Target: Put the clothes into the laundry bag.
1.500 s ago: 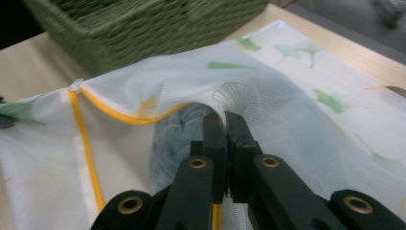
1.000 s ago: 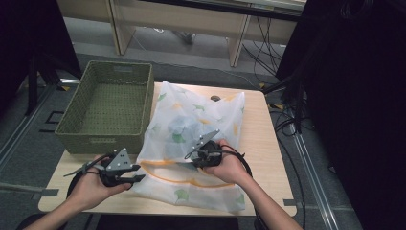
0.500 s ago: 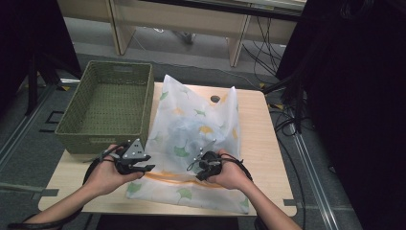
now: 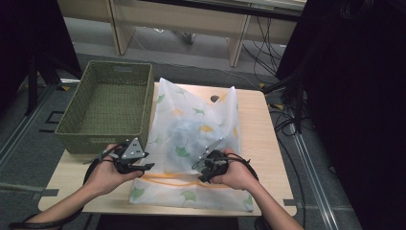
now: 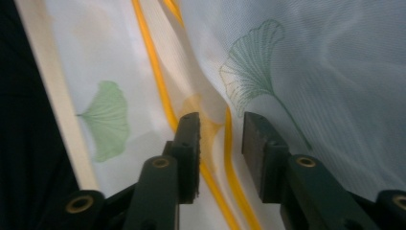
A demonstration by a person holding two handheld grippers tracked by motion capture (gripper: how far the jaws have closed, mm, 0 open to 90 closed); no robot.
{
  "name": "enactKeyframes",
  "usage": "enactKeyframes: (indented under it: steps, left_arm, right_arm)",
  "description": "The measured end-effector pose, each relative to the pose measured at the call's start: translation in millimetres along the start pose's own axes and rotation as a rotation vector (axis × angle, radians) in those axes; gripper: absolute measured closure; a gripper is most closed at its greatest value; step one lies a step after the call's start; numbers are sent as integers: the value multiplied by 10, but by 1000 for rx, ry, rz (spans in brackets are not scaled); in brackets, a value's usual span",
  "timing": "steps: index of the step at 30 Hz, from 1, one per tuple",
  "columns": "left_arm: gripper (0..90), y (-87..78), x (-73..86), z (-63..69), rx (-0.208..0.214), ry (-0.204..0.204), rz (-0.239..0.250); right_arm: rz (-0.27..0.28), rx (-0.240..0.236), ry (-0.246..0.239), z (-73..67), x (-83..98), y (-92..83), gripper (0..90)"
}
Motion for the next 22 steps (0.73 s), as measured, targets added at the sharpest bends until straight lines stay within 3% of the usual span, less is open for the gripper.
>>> enactKeyframes:
  steps: [2, 4, 5, 7, 9, 11, 13, 15, 19, 22]
  left_arm:
    - [515, -25, 10, -28, -3, -12, 14]
    - [516, -67, 40, -65, -4, -31, 19]
    - [516, -79, 52, -77, -6, -40, 25]
    - [510, -111, 95, -109, -20, -52, 33]
    - [496, -139, 146, -139, -35, -57, 30]
    - [489, -159, 189, -151, -38, -75, 39]
    - [481, -171, 217, -155, -41, -96, 56]
    - [472, -179, 224, -167, -46, -103, 64]
    - [460, -152, 239, -203, -61, -107, 63]
    - [452, -118, 267, -202, -60, -106, 43]
  right_arm:
    - [50, -15, 16, 9, 48, -104, 632]
    - [84, 1, 51, 32, 142, -231, 616]
    - [104, 18, 100, 52, 222, -313, 613]
    - [147, 44, 146, 111, 341, -418, 610]
    - [198, 77, 216, 187, 479, -502, 615]
    - [205, 124, 283, 252, 623, -526, 619]
    - [208, 197, 313, 357, 755, -514, 629]
    - [202, 245, 392, 384, 823, -518, 634]
    - [217, 333, 413, 490, 870, -532, 641]
    - [238, 360, 429, 530, 880, -549, 638]
Point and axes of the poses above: each handheld gripper's, and its own axes: y roughly forward along the jaws, x roughly out of its underside, z roughly to its right, the point moved 5 cm from there along y, roughly forward along the jaws, and after that the axes turned 2 degrees about -y, right-handed, at the moved point
